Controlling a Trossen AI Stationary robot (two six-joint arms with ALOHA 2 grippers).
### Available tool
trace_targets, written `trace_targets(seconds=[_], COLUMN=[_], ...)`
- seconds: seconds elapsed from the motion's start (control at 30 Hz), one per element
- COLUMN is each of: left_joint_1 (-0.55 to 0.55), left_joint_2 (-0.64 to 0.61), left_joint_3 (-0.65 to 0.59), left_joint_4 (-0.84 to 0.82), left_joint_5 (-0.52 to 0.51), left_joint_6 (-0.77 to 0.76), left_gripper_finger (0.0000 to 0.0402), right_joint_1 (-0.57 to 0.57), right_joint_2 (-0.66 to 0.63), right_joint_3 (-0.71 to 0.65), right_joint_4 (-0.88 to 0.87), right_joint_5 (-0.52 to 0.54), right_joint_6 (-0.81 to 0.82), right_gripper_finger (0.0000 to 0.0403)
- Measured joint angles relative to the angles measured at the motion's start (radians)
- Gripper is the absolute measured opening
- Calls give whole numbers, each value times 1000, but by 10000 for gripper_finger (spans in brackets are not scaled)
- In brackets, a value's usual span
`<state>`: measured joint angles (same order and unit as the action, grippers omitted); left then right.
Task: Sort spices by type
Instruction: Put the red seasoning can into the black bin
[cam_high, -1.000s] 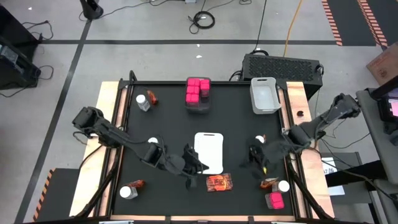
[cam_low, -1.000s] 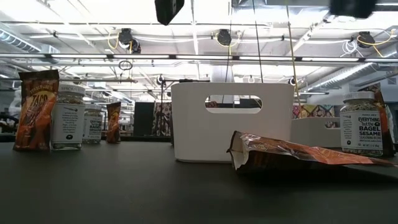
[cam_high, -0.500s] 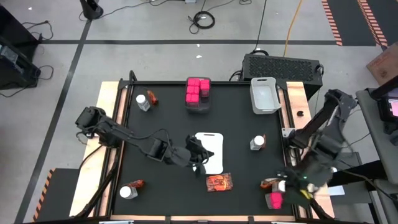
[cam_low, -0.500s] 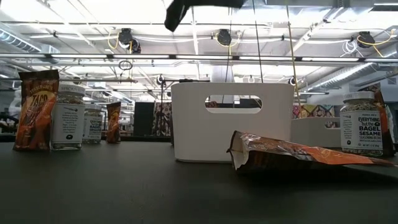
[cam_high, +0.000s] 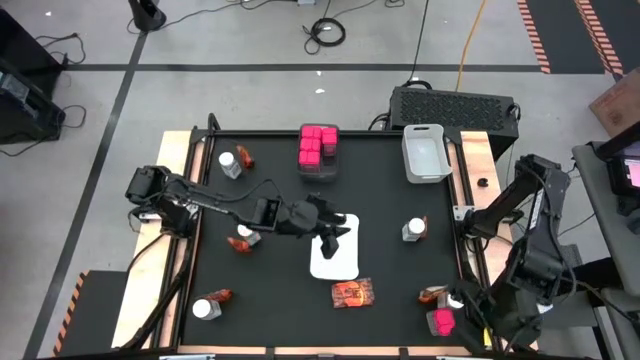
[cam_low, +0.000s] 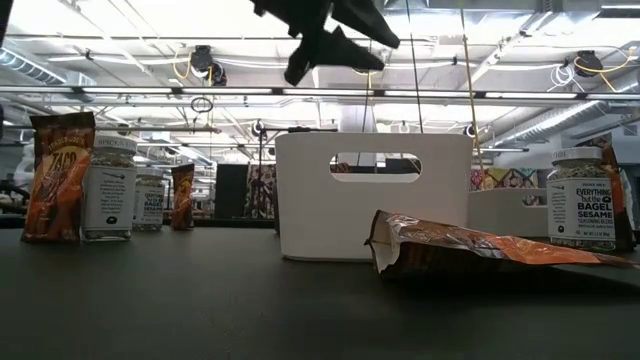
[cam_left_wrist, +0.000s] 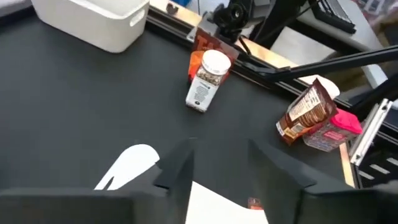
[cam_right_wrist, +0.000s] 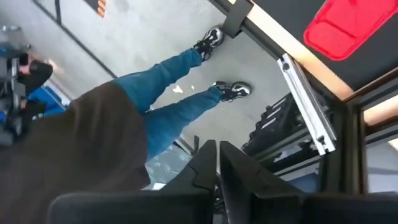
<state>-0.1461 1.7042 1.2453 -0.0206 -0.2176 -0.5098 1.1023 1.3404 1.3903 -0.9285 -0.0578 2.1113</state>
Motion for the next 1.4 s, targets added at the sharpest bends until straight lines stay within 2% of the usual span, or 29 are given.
trace_targets(seconds=[0.13, 0.3, 0.5, 0.63, 0.83, 1.07, 1.23, 1.4], left_joint_1=[54, 97, 125, 137, 154, 184, 199, 206], left_joint_2=[0, 0, -1, -1, -1, -1, -2, -2], left_joint_3=[0, 0, 0, 0, 0, 1, 41, 47], left_joint_4=[4, 4, 4, 4, 4, -6, -135, -198], left_joint_5=[123, 246, 323, 341, 342, 352, 370, 374], left_joint_6=[1, 19, 22, 29, 29, 63, 147, 158], left_gripper_finger=[201, 222, 224, 224, 224, 225, 225, 225], right_joint_1=[0, -1, -1, -7, -23, -23, -36, -37], right_joint_2=[30, 60, 87, 155, 222, 229, 230, 229], right_joint_3=[0, 0, 0, 0, -19, -165, -237, -265], right_joint_4=[29, -5, -51, -76, -135, -28, 13, 9], right_joint_5=[2, 1, 10, 4, 6, 4, -25, -44], right_joint_6=[33, 90, 132, 140, 148, 179, 187, 190], right_gripper_finger=[66, 164, 280, 327, 347, 342, 341, 341])
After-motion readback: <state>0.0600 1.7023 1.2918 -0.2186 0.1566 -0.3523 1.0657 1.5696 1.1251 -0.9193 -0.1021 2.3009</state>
